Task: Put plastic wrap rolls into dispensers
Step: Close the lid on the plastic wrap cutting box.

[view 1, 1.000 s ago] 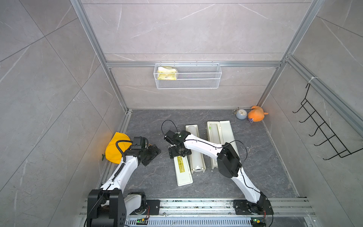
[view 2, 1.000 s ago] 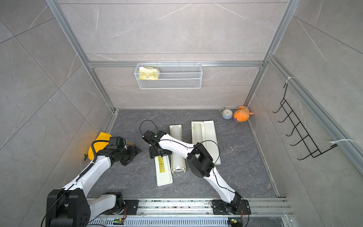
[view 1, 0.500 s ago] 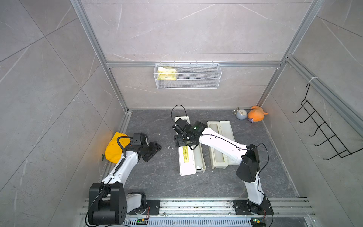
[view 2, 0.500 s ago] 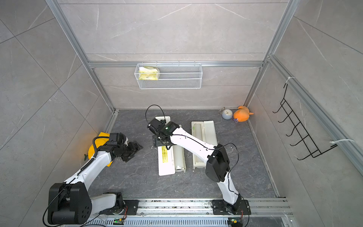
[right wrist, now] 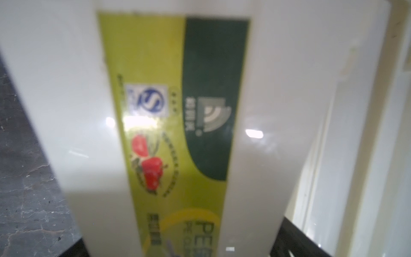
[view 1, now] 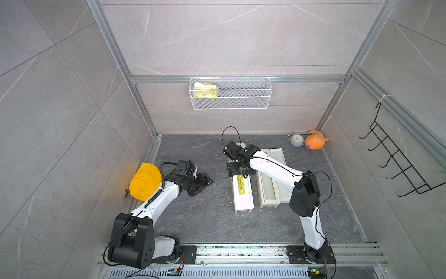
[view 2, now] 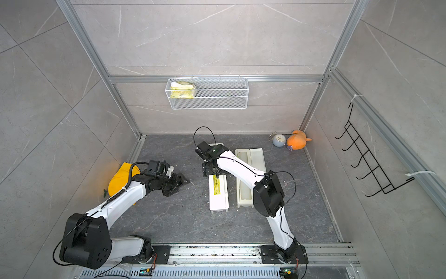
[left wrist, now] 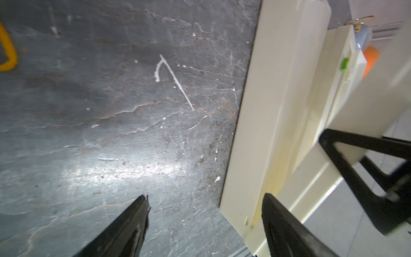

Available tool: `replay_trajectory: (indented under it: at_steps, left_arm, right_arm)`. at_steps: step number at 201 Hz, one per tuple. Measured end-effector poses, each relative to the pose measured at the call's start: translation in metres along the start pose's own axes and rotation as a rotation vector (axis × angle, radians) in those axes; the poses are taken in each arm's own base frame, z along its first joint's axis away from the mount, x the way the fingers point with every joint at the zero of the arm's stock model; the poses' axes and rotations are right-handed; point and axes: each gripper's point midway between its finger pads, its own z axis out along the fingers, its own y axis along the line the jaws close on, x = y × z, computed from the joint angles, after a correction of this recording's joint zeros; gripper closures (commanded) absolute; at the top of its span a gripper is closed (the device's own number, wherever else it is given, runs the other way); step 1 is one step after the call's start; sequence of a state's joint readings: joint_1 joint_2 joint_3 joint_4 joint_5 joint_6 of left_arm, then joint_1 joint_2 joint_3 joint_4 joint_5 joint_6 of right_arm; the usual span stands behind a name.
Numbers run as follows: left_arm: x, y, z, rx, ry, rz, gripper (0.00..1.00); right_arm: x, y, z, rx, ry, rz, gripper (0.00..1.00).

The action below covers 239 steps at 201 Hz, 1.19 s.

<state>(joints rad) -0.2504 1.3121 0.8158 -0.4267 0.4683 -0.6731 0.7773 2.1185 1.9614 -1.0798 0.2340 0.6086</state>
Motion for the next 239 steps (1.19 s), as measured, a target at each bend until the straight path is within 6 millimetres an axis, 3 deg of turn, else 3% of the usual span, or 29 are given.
replay_trajectory:
  at_steps: [45, 78, 148, 203, 239]
  left_arm:
    - [0.042, -0.051, 0.013, 0.18, 0.145, 0.139, 0.18]
    - [0.065, -0.07, 0.023, 0.264, 0.238, 0.195, 0.16]
    - [0.102, -0.072, 0.059, 0.293, 0.377, 0.229, 0.13]
    - [0.112, -0.067, 0.081, 0.268, 0.43, 0.207, 0.12]
    - [0.114, -0.071, 0.085, 0.279, 0.453, 0.189, 0.23]
  right_arm:
    - [0.0, 0.004, 0.013, -0.039, 0.032, -0.017, 0.06]
    - [0.001, 0.007, 0.024, -0.061, 0.056, -0.029, 0.06]
    - [0.003, 0.004, 0.036, -0.088, 0.082, -0.007, 0.06]
    - [0.004, 0.004, 0.039, -0.096, 0.086, -0.002, 0.06]
    - [0.004, 0.001, 0.04, -0.102, 0.099, 0.021, 0.06]
